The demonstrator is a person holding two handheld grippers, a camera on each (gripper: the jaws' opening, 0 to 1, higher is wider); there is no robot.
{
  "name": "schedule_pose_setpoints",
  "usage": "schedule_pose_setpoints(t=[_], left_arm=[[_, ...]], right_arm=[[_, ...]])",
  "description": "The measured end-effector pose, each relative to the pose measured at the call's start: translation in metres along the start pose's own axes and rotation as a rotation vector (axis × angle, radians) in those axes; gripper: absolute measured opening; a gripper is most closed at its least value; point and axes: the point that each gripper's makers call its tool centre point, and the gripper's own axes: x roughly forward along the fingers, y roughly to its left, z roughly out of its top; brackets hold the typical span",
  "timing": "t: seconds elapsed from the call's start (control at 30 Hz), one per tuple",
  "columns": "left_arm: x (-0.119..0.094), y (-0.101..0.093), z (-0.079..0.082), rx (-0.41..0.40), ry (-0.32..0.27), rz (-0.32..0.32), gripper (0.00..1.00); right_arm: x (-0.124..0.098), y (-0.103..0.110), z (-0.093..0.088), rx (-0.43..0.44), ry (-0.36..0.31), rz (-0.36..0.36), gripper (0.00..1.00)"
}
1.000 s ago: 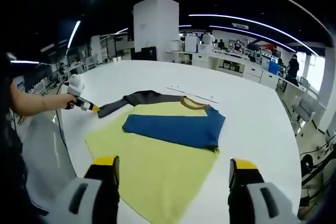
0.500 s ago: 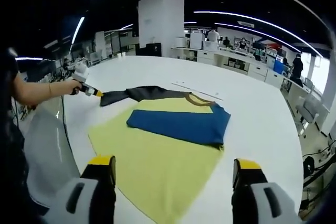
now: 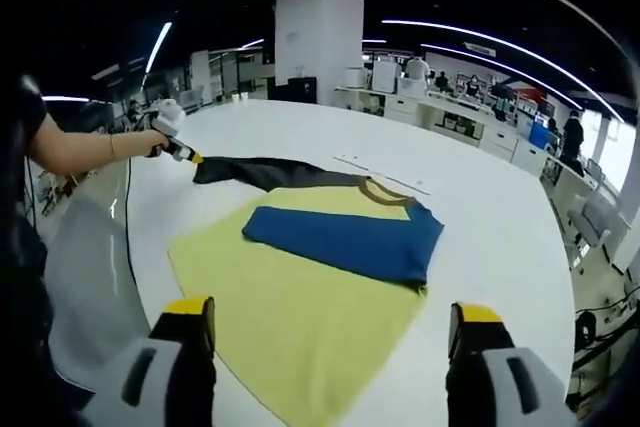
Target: Fold the garment on the visible template until the final outline fits inside the template.
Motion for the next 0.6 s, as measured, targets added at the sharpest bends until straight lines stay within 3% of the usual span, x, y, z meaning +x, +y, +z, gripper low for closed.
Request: schedule_pose_setpoints(t=[0.33,0.6], left_arm=[[0.013,0.022,0.009,-0.012,0.008,0.045,0.00],[0.032,0.037,0.022,0.037,0.009,0.076,0.00]], right_arm=[[-0.004,0.001,-0.011,0.004,0.027,-0.005,1.00],[-0.004,0.001,-0.013,0.014,0.032,-0.017,1.00]])
